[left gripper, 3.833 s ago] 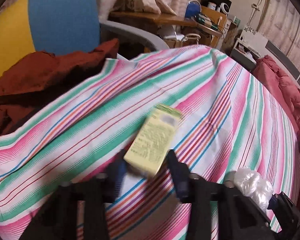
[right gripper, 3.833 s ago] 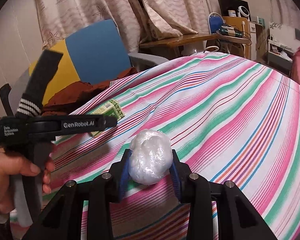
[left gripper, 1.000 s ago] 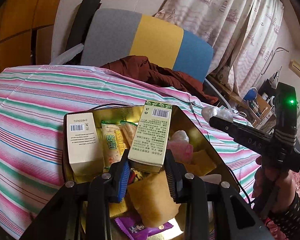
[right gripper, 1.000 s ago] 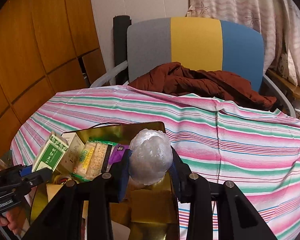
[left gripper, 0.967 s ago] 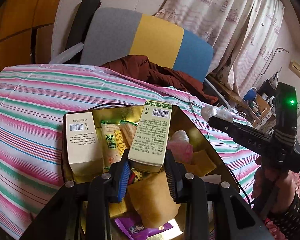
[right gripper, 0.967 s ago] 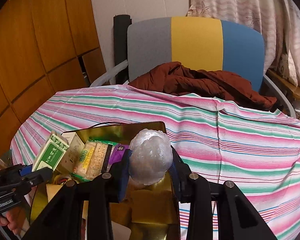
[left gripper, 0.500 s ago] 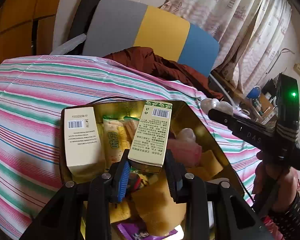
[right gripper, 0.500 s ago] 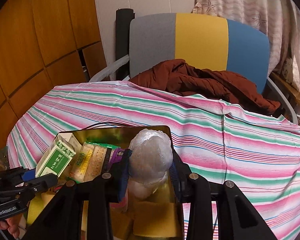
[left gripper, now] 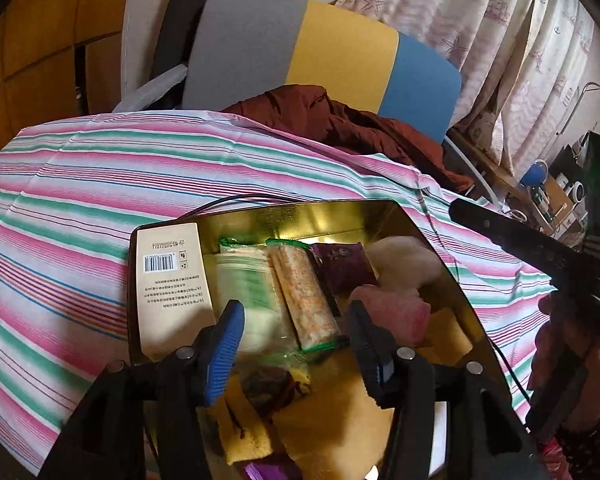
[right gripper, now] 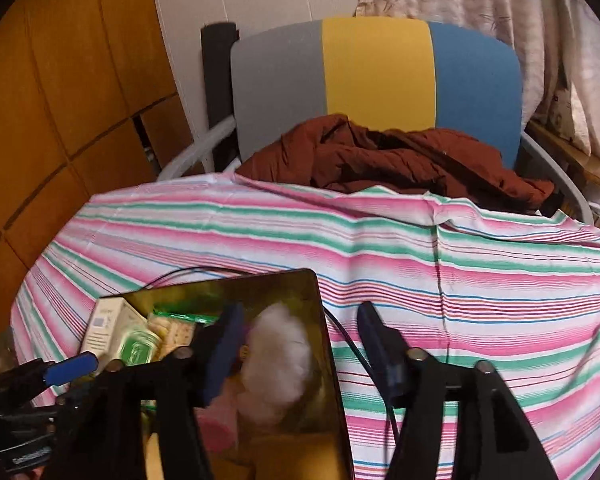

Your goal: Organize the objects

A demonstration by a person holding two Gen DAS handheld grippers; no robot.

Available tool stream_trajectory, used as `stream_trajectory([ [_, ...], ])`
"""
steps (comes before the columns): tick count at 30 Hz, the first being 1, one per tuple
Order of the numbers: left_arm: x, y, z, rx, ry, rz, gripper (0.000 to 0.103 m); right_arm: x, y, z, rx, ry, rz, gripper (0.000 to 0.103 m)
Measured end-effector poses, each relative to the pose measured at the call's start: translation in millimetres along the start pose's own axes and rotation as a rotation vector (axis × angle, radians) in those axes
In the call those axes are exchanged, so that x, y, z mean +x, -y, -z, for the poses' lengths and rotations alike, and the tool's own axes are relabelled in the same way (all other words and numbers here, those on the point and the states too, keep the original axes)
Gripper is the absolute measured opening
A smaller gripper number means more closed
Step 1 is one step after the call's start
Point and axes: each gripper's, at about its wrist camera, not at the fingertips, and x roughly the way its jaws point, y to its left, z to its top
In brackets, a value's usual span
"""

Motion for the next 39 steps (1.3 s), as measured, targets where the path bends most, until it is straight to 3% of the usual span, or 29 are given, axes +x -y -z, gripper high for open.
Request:
stream_trajectory([
  [6,-18,8,12,0.015,0.019,-0.011,0.054,-31,-8,16,-0.024,0.026,-0.013,0.075],
  [10,-36,14,21,0.026,0.045,-0.065,0.054,-45,-14,30,-0.052,0.015,-0.007,0.077],
  [16,-54,13,29,-0.016,0.032,-0.144,0.054,-67,-21,45,-0.047,-0.002,0.004,0.09],
  [20,-67,9,38,-0.028,0.033,-0.159,0.054,-84,-37,53,-0.096,0.018,0.046,0.103],
  [25,-82,9,47,-0.036,0.042,-0.257,0.054,-99,-53,64,-0.147,0.03,0.078,0.103],
  [39,-108,0,67,-0.053,0.045,-0.39,0.054,-111,-72,82,-0.105,-0.001,0.036,0.103],
])
